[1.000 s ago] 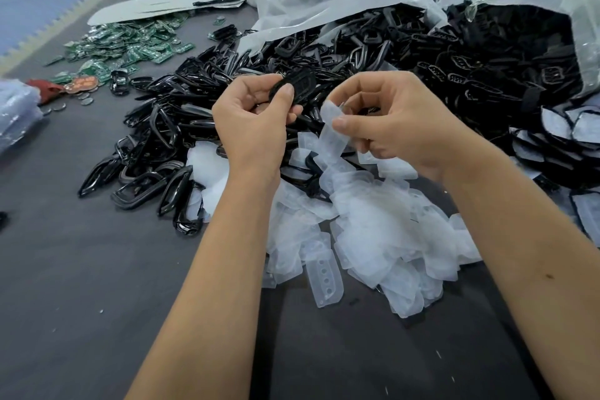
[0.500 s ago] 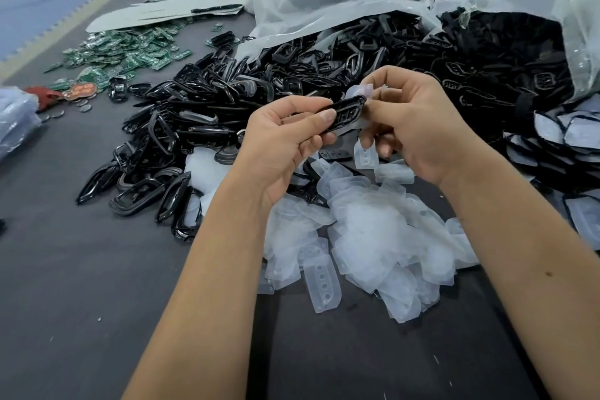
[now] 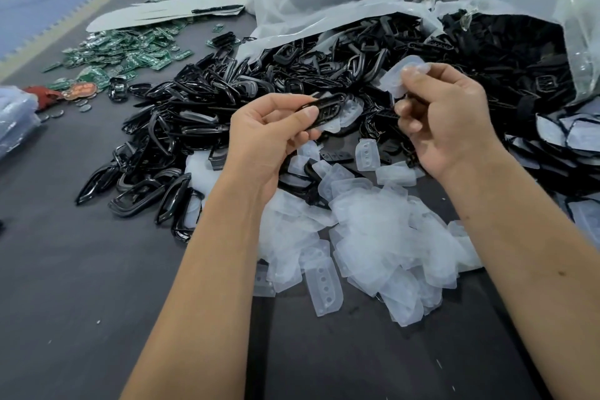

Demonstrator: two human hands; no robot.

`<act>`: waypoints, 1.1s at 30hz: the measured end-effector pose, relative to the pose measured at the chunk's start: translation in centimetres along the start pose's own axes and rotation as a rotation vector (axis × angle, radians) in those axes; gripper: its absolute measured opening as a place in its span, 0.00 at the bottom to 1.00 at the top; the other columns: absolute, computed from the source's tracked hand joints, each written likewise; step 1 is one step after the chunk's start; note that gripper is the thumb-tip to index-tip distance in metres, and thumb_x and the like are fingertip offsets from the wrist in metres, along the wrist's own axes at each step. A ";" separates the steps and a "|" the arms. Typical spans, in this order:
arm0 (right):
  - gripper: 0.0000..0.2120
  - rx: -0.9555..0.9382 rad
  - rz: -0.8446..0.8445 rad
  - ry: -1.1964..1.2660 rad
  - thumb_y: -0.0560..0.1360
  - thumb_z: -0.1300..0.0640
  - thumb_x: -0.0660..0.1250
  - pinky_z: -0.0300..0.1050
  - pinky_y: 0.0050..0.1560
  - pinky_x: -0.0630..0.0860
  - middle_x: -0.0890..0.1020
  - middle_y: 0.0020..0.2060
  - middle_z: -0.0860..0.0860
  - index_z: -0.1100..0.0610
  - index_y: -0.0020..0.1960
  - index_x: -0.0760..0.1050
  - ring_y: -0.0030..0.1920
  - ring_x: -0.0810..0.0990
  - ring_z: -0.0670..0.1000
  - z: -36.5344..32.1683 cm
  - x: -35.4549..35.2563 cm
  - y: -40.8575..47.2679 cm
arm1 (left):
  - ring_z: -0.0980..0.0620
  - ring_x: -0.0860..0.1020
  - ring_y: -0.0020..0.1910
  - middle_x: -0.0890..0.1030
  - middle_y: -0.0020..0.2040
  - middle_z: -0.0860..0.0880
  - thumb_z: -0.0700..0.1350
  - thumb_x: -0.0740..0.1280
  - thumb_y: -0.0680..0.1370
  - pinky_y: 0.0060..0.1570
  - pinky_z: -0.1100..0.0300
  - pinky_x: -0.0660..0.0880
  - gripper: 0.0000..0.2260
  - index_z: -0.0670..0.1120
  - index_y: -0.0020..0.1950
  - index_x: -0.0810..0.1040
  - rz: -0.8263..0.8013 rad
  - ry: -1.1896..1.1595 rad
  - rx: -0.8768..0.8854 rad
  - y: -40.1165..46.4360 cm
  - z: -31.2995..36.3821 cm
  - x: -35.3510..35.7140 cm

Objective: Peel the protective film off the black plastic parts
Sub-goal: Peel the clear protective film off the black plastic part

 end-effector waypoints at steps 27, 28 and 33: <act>0.04 -0.125 -0.301 -0.202 0.76 0.57 0.76 0.36 0.29 0.67 0.77 0.32 0.47 0.57 0.47 0.83 0.32 0.69 0.45 0.5 3.0 -1.0 | 0.49 0.83 0.37 0.85 0.43 0.40 0.30 0.73 0.76 0.38 0.63 0.80 0.07 0.42 0.47 0.85 0.094 0.109 0.186 -0.3 0.4 0.7; 0.01 -0.147 -0.304 -0.228 0.77 0.60 0.75 0.37 0.30 0.68 0.79 0.34 0.47 0.56 0.47 0.84 0.33 0.71 0.45 0.4 3.1 -1.1 | 0.48 0.83 0.37 0.85 0.44 0.38 0.30 0.73 0.76 0.38 0.63 0.80 0.07 0.42 0.47 0.85 0.109 0.106 0.186 -0.3 0.4 0.6; 0.12 -0.216 -0.316 -0.274 0.76 0.68 0.73 0.39 0.29 0.68 0.80 0.38 0.51 0.56 0.56 0.81 0.32 0.73 0.46 0.4 3.5 -1.2 | 0.46 0.84 0.41 0.85 0.48 0.33 0.30 0.73 0.76 0.40 0.61 0.81 0.08 0.42 0.46 0.85 0.132 0.104 0.176 -0.2 0.1 0.4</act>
Point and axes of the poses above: each hand's wrist, its own y-axis towards the middle knuckle, its own x-axis out of the palm, z = x × y, the point moved 7 cm from there along y, towards the middle knuckle
